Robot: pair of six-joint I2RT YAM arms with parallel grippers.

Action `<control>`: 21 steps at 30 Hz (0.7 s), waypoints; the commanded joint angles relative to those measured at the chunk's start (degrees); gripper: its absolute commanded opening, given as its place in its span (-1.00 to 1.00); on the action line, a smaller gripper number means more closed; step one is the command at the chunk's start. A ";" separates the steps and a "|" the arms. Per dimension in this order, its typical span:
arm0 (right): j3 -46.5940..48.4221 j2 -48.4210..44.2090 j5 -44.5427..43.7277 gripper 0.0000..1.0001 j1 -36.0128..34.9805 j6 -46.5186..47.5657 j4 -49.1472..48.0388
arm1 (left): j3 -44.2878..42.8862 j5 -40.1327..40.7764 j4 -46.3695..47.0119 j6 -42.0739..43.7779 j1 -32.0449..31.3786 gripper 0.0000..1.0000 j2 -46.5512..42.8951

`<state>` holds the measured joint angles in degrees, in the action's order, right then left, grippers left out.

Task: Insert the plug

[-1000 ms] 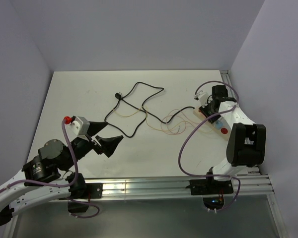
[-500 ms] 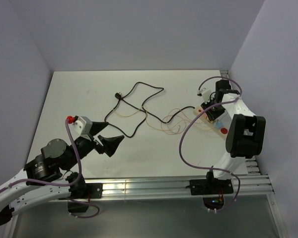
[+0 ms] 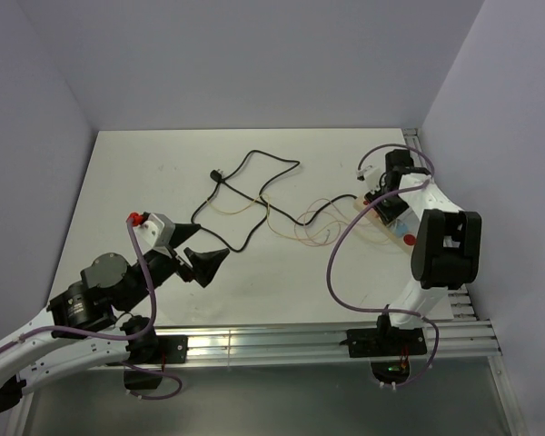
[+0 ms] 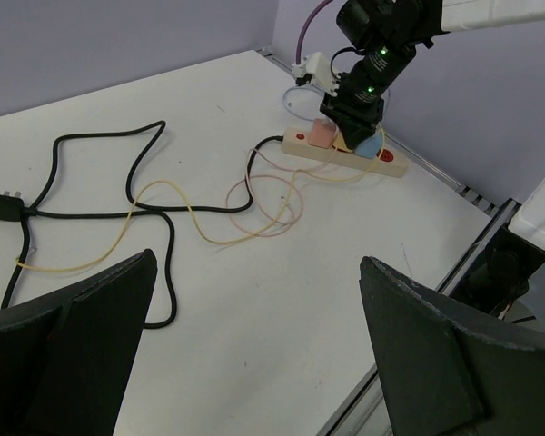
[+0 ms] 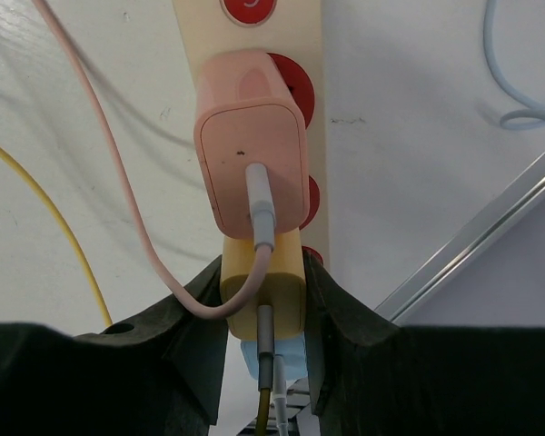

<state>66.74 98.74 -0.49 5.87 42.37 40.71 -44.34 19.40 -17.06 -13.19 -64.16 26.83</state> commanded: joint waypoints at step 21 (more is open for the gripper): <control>8.49 14.38 -17.71 -1.00 0.55 -6.59 -0.02 | -0.05 1.17 1.59 0.53 0.00 0.99 1.47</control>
<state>76.53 107.90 -13.23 1.43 36.80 49.45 -44.25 19.84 -17.08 -13.19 -64.16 28.77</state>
